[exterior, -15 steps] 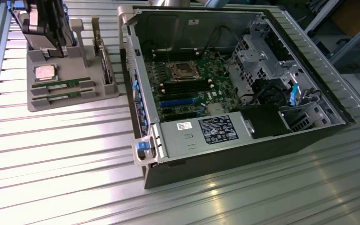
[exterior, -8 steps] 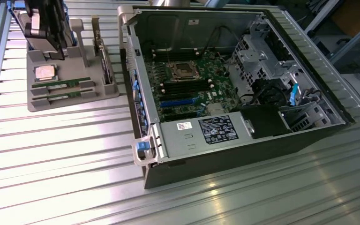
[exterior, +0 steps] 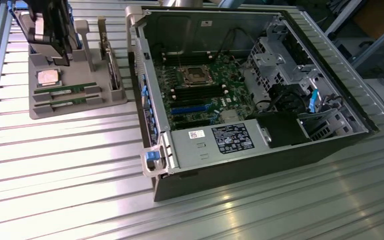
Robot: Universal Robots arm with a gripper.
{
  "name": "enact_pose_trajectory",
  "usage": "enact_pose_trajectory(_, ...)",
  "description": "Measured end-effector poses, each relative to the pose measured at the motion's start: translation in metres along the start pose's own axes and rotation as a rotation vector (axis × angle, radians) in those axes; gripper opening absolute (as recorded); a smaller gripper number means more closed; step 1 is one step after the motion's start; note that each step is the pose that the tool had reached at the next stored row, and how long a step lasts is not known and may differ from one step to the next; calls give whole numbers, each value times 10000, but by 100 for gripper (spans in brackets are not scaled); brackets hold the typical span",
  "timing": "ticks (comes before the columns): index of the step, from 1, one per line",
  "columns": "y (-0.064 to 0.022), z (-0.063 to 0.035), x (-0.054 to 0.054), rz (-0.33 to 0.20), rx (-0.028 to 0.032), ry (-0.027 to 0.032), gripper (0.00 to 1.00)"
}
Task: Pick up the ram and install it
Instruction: 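Pick up the ram and move it above insertion slot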
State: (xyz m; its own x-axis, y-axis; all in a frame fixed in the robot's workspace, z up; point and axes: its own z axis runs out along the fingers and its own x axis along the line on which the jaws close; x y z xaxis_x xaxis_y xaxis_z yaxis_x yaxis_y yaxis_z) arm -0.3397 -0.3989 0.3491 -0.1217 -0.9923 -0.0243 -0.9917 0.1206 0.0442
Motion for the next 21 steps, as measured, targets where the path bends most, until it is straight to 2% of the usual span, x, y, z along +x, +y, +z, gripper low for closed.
enact_pose_trajectory(21,-6,139,4,0,0,0,36)
